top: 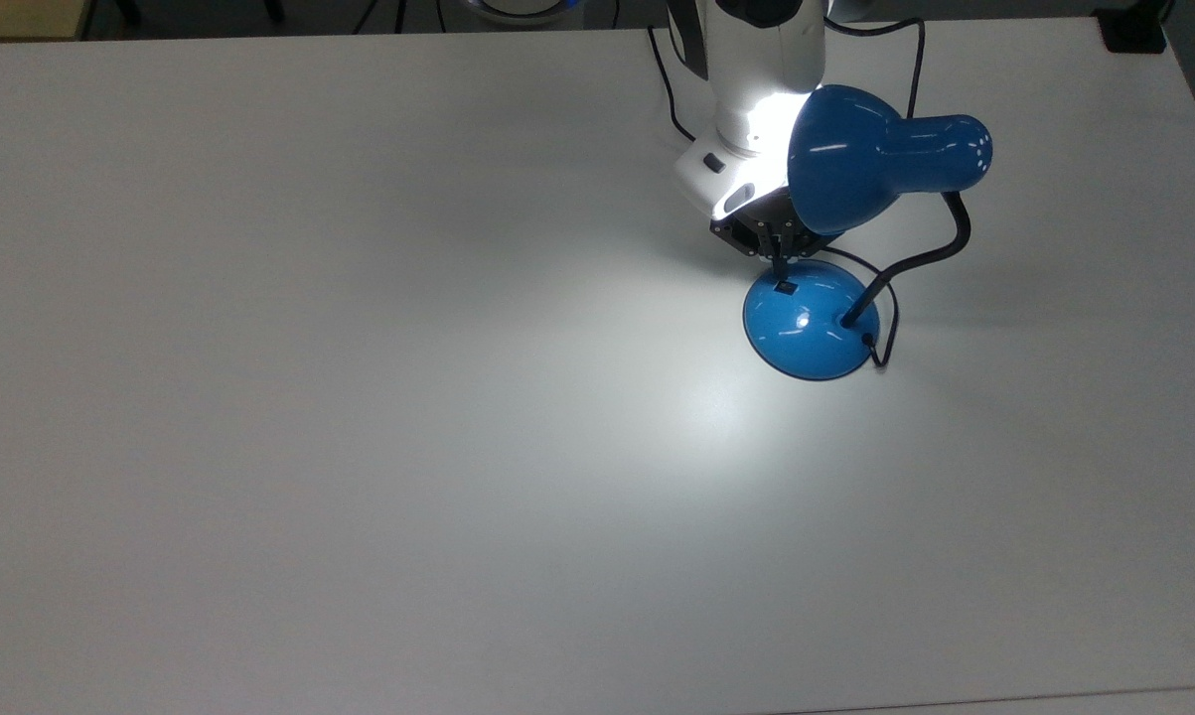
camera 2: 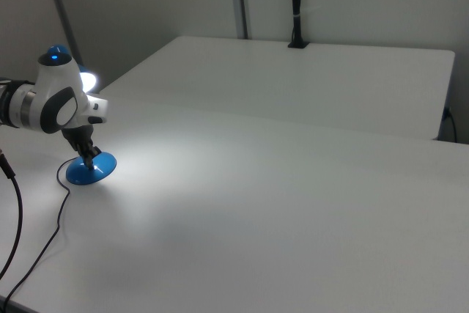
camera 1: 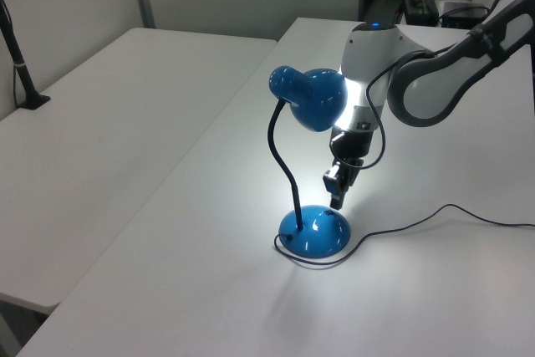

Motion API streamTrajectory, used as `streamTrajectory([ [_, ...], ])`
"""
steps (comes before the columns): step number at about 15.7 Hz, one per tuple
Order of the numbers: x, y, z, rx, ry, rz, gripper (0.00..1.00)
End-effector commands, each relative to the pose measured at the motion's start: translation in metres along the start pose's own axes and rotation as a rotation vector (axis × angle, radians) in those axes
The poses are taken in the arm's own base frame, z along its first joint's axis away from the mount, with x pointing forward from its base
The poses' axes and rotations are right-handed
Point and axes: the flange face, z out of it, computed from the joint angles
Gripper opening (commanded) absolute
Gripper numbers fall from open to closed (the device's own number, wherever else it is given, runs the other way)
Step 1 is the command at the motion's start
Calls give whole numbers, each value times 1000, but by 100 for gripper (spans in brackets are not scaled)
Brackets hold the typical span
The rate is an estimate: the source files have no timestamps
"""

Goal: Turn off the lamp
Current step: 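Lower the gripper onto the switch on the blue lamp base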

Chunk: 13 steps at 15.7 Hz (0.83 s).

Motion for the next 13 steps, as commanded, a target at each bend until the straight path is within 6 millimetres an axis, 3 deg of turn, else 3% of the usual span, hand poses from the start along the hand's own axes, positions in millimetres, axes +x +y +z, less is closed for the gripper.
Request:
streamTrajectory([
  [1,7,0,-1,39,51,89,0],
  [13,5,7,11,19,32,83,0],
])
